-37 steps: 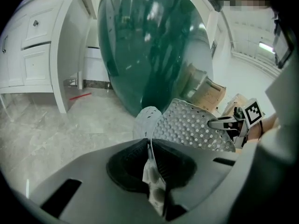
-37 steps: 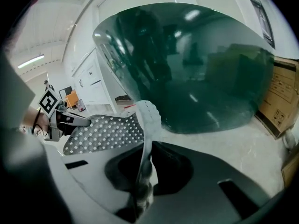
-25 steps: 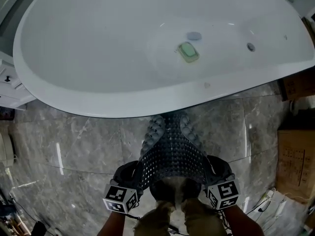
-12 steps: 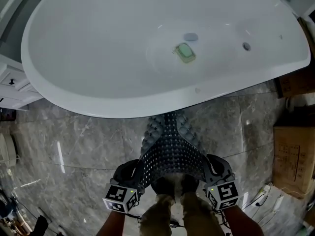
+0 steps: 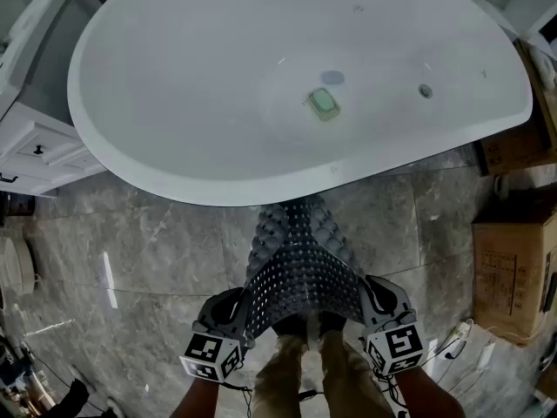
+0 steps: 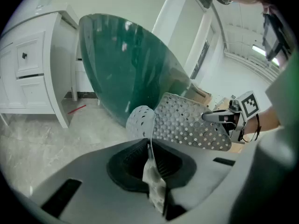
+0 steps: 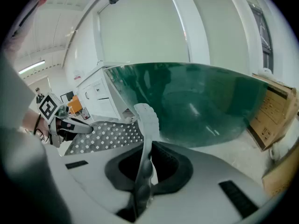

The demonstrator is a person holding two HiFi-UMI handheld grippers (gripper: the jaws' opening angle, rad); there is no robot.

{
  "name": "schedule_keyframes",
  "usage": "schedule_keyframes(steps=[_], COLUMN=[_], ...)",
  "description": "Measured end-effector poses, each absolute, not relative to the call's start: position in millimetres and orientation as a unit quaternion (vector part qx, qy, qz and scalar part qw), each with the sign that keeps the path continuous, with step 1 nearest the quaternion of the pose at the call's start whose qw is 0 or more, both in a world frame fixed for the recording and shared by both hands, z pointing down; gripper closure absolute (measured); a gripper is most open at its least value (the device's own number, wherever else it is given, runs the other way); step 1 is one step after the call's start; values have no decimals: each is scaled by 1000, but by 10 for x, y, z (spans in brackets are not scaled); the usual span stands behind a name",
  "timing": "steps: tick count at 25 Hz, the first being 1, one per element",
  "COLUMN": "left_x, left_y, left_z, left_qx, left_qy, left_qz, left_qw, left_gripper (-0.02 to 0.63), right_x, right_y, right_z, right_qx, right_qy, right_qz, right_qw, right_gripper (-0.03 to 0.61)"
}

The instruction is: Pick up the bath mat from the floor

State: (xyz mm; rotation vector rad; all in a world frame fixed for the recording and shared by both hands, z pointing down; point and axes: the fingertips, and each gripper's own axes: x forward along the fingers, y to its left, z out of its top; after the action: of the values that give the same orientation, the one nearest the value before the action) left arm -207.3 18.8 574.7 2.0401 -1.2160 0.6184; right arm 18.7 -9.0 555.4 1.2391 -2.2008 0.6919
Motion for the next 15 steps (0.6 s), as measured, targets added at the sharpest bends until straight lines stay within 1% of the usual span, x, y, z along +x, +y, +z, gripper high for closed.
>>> schedule_keyframes(steps=[15], left_x=[-2089], left_y=[372], left_z=[4658], left_qx=[785], left_qy=[-471], left_qz=[230], left_qw=[330], left_gripper=[574], right_x=[289], right_y=[85], right_z=[4502], right_qx=[460], right_qy=[-814], right_qz=[258], right_qw=[245], right_gripper=[549])
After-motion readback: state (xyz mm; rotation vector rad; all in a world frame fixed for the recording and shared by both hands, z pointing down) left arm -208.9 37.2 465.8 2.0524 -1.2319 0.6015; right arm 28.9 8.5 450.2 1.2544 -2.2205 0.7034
